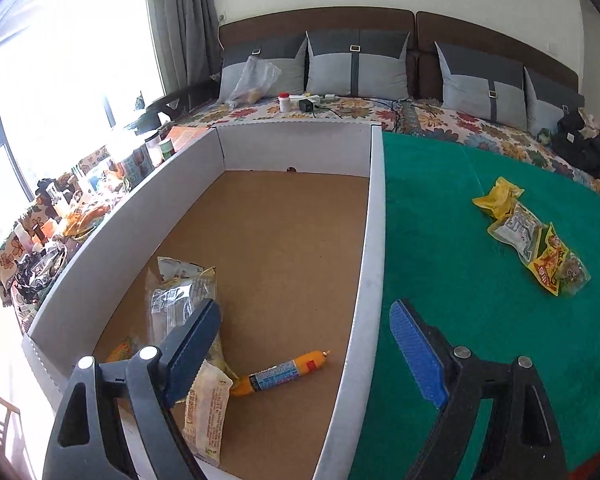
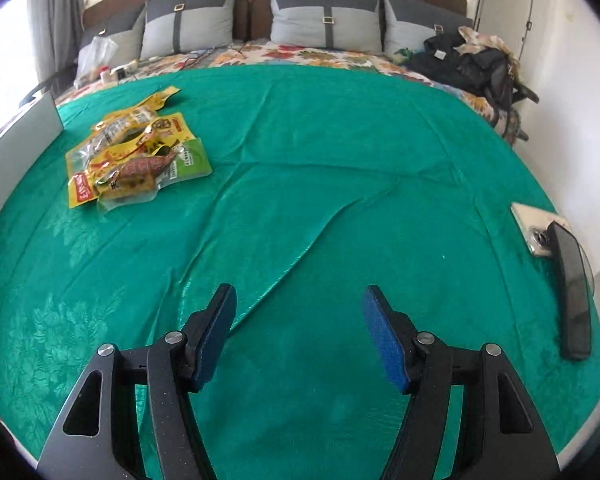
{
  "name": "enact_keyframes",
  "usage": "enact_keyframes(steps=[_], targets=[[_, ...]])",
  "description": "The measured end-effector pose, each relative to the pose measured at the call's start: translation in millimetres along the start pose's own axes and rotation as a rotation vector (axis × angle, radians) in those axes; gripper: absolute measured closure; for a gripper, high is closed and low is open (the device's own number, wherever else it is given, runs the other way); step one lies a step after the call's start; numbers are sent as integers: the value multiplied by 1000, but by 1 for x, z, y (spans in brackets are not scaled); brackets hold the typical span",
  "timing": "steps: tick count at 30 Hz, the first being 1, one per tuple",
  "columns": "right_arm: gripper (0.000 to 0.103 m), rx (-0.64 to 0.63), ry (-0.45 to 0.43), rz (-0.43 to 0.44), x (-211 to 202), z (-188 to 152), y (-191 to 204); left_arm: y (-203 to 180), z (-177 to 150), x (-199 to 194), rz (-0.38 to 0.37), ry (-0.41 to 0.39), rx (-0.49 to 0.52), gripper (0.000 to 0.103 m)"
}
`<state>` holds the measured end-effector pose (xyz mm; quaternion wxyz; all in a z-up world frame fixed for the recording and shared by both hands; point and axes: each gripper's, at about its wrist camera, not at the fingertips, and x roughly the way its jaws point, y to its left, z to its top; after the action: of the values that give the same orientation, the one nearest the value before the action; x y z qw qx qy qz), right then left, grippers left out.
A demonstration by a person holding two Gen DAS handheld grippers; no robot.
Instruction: Organize snacks
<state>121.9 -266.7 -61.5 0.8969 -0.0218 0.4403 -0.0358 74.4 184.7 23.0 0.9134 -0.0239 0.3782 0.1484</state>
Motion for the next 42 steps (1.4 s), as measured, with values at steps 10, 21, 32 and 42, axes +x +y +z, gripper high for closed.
enact_keyframes(steps=[10, 21, 32, 42], targets=[[28, 61, 5, 30, 31, 5, -17, -17, -2, -39, 202, -166, 9, 16], [17, 62, 21, 0, 33, 5, -17, -168, -14, -28, -126, -124, 221, 0], [17, 64, 22, 0, 33, 5, -18, -218, -46, 85, -205, 167, 131, 1], [16, 64, 23, -1, 33, 5, -18, -213, -46, 94, -229, 164, 137, 0]])
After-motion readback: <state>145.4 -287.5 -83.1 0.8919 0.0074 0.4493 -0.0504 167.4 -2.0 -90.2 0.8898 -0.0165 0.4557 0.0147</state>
